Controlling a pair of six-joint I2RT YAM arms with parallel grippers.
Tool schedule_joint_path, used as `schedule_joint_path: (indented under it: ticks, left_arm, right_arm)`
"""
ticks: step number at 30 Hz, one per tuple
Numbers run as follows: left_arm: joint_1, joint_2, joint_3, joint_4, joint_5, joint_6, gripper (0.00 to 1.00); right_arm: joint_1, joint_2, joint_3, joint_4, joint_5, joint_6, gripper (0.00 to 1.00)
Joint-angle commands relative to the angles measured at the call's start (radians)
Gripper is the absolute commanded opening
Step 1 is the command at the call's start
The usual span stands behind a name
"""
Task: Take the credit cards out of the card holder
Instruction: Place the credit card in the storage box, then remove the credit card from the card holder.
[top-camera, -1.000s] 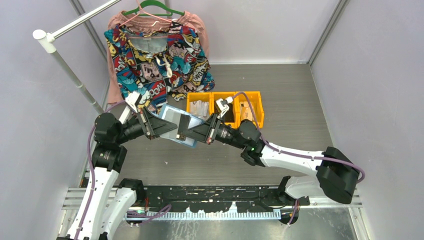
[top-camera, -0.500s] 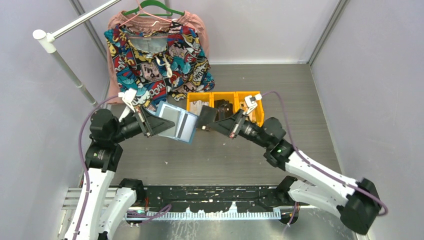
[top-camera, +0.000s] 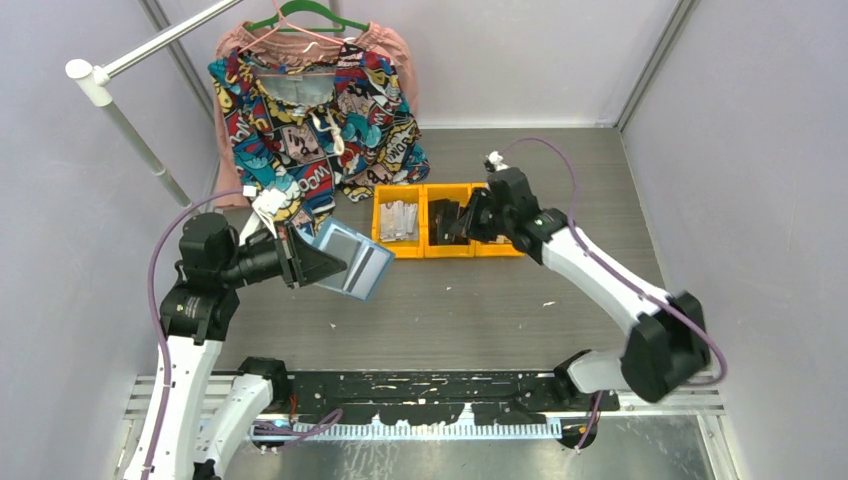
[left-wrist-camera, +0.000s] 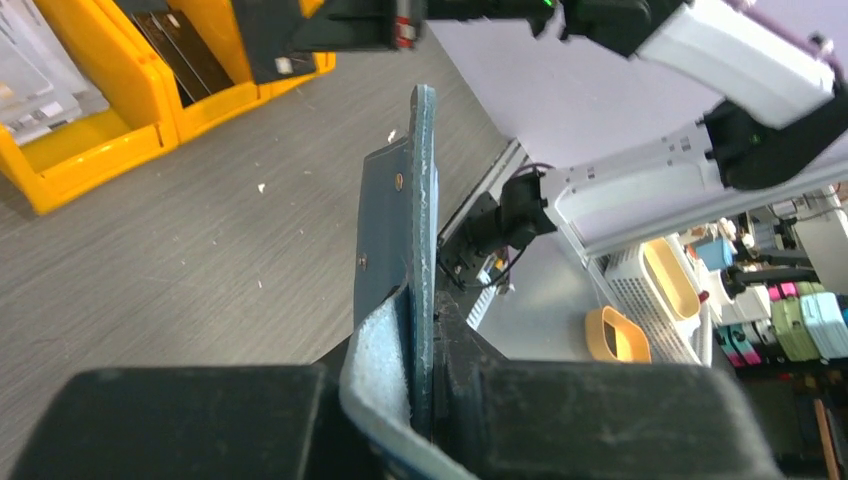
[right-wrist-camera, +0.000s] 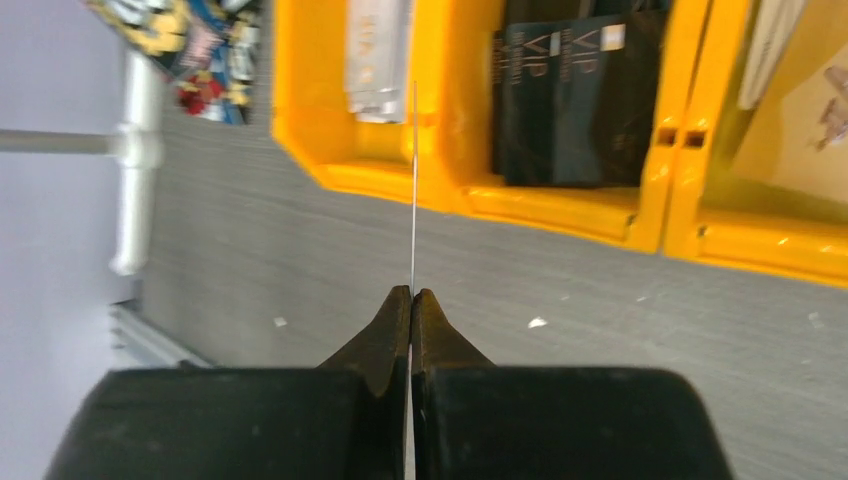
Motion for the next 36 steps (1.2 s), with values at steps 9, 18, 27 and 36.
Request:
schedule_joint_path:
  ticks: [9, 18, 27, 36]
  left_arm:
    - [0.006, -0.026, 0.065, -0.051, 0.159, 0.058, 0.04]
    - [0.005, 0.007, 0.094, -0.123, 0.216, 0.163, 0.02]
    - [0.005, 0.105, 0.143, -0.299, 0.355, 0.32, 0.02]
    - [0.004, 0.164, 0.193, -0.554, 0.414, 0.56, 0.02]
  right_arm:
    - [-0.012, 0.499, 0.374, -0.099, 0.091, -0.27, 0.01]
    - [-0.01, 0.272, 0.392, -0.111, 0.092, -0.281, 0.73]
    - [0.162, 0.008, 0.452, -0.078, -0.577, -0.343, 0.94]
    - [0.371, 0.079, 0.52, -0.136, -0.625, -0.379, 0.88]
